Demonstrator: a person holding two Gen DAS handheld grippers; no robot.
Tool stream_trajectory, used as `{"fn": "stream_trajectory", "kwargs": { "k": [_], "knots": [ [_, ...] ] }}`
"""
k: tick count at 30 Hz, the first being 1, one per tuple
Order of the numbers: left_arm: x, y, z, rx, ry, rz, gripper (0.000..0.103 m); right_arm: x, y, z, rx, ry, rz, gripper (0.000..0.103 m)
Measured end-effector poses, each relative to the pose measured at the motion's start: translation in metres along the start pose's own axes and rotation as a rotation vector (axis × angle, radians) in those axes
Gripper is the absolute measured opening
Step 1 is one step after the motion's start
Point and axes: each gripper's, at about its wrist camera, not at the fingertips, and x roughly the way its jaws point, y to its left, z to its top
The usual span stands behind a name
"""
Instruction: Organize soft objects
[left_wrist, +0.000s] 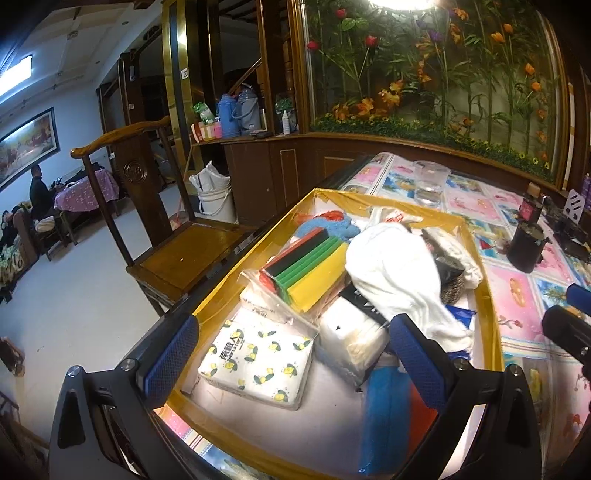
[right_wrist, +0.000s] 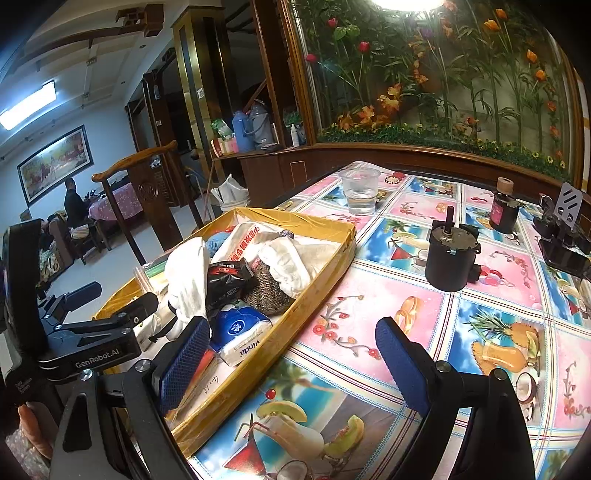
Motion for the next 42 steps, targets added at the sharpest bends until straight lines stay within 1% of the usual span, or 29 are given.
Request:
{"fn": "stream_trajectory", "kwargs": {
  "k": [2, 4, 9, 11, 18, 28, 42],
  "knots": [
    [-0.0033, 0.0023, 0.0008, -0.009, -0.017, -0.001, 0.103, 0.0007, 0.0002, -0.0002, -0.001, 0.003, -0.001, 0.094],
    [-0.0043, 0.0024, 0.0002, -0.014, -0.029, 0.016, 0.103, 0.0009, 0.0006, -0.0005, -0.002, 0.004, -0.001, 0.094],
    [-0.0018, -0.0019, -0.0031, 0.017, -0.023, 0.042, 0.103, 0.0017, 0.0017, -0.0003, -0.004, 0.008, 0.004, 0.094],
    [-0.0002, -0.0014, -0.0037, 0.022, -0.014, 0.039, 0.103, 0.0022, 0.0027, -0.0006, -0.007, 0.012, 0.003, 0.094],
    [0.0002, 0.0016, -0.0035, 0.014, -0.010, 0.041, 0.103, 0.0046, 0.0045, -0.0013, -0.021, 0.019, 0.014, 0.102],
    [0.0002, 0.0006, -0.0050, 0.024, -0.009, 0.047, 0.103, 0.0088, 0.0074, -0.0023, -0.035, 0.039, 0.016, 0.102],
    [0.0023, 0.0002, -0.0083, 0.029, -0.009, 0.051, 0.103, 0.0085, 0.0082, -0.0022, -0.038, 0.039, 0.012, 0.102]
  ]
}}
